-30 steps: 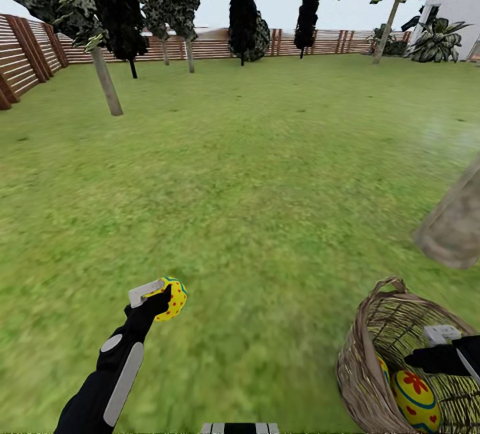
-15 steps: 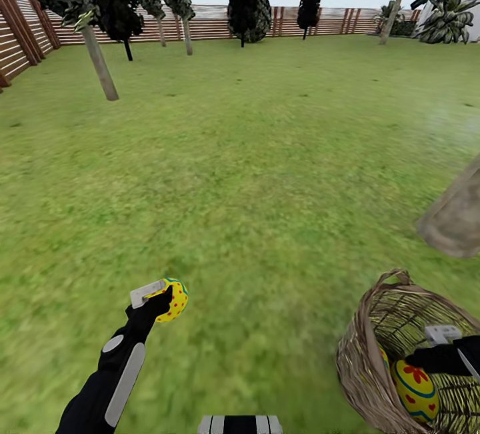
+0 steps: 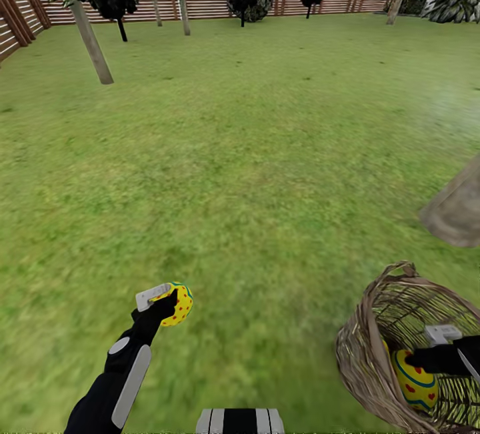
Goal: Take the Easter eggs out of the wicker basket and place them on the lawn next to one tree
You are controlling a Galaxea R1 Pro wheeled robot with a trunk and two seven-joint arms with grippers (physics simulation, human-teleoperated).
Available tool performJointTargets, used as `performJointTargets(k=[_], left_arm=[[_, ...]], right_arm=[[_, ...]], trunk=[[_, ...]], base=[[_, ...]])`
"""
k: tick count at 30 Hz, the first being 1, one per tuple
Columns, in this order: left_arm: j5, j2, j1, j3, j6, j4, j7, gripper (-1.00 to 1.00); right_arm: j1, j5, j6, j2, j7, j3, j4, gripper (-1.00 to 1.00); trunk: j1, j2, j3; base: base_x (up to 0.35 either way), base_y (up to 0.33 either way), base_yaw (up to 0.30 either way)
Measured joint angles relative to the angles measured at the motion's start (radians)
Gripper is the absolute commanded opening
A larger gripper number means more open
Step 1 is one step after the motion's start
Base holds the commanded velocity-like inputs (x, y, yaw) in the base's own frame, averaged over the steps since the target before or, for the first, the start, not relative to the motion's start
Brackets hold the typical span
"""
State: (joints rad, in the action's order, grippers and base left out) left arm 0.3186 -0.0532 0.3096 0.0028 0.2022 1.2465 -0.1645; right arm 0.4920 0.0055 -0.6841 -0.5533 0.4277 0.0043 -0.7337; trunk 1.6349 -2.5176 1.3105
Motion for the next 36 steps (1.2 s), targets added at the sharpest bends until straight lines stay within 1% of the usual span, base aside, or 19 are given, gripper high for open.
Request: performJointTargets(k=[4, 5, 6, 7, 10, 13, 19, 24, 26, 30, 33, 36], left_arm=[[-0.001, 0.002, 0.000, -0.001, 0.000, 0.011, 0.003, -1.00], [-0.002, 0.004, 0.000, 0.001, 0.001, 0.041, 0.004, -1.00], [-0.003, 0.009, 0.000, 0.005, 0.001, 0.116, 0.000, -1.00], [-0.003, 0.010, 0.000, 0.006, 0.001, 0.139, -0.001, -1.00], [-0.004, 0.009, 0.000, 0.000, 0.002, 0.150, -0.001, -1.00], [-0.004, 0.010, 0.000, 0.003, 0.001, 0.155, 0.002, -1.00], [-0.004, 0.007, 0.000, -0.003, 0.002, 0.148, 0.011, -1.00], [-0.003, 0.004, 0.000, -0.003, 0.001, 0.145, 0.009, -1.00], [-0.004, 0.009, 0.000, -0.001, -0.001, 0.137, 0.009, -1.00], [-0.011, 0.014, -0.003, 0.001, -0.002, 0.104, 0.005, -1.00], [-0.012, 0.013, -0.003, 0.001, -0.002, 0.100, 0.003, -1.00], [-0.010, 0.011, -0.003, 0.001, -0.002, 0.101, 0.002, -1.00]], right_arm=[[0.000, 0.000, 0.000, 0.000, 0.000, 0.000, 0.000, 1.00], [0.000, 0.000, 0.000, 0.001, 0.000, 0.001, 0.000, 1.00], [0.000, 0.000, 0.000, 0.004, 0.000, 0.000, 0.000, 1.00], [0.000, 0.000, 0.000, 0.005, 0.000, 0.000, 0.000, 1.00], [0.000, 0.000, 0.000, 0.004, 0.000, 0.001, 0.000, 1.00], [0.000, 0.001, 0.000, 0.006, -0.001, 0.000, 0.000, 1.00], [0.000, 0.000, 0.000, 0.005, -0.001, 0.000, 0.000, 1.00], [0.000, 0.001, 0.000, 0.003, -0.002, 0.000, 0.000, 1.00], [0.000, 0.001, 0.000, 0.003, -0.001, 0.000, 0.000, 1.00], [0.000, 0.001, 0.000, 0.003, -0.002, 0.000, 0.000, 1.00], [0.000, 0.001, 0.000, 0.003, -0.002, 0.000, 0.000, 1.00], [0.000, 0.001, 0.000, 0.002, -0.002, 0.000, 0.000, 1.00]], trunk=[[0.002, -0.001, 0.015], [0.002, -0.001, 0.019], [0.003, -0.001, 0.023], [0.003, -0.002, 0.027], [0.004, -0.002, 0.039], [0.006, -0.003, 0.050], [0.009, -0.004, 0.074], [0.008, -0.005, 0.074], [0.008, -0.005, 0.074], [0.008, -0.005, 0.074], [0.008, -0.005, 0.074], [0.008, -0.005, 0.074]], base=[[0.000, 0.000, 0.000], [0.000, 0.000, 0.000], [0.000, 0.000, 0.000], [0.000, 0.000, 0.000], [0.000, 0.000, 0.000], [0.000, 0.000, 0.000], [0.000, 0.000, 0.000], [0.000, 0.000, 0.000], [0.008, 0.000, 0.000], [0.267, -0.042, 0.000], [0.298, -0.119, 0.000], [0.056, -0.027, 0.000]])
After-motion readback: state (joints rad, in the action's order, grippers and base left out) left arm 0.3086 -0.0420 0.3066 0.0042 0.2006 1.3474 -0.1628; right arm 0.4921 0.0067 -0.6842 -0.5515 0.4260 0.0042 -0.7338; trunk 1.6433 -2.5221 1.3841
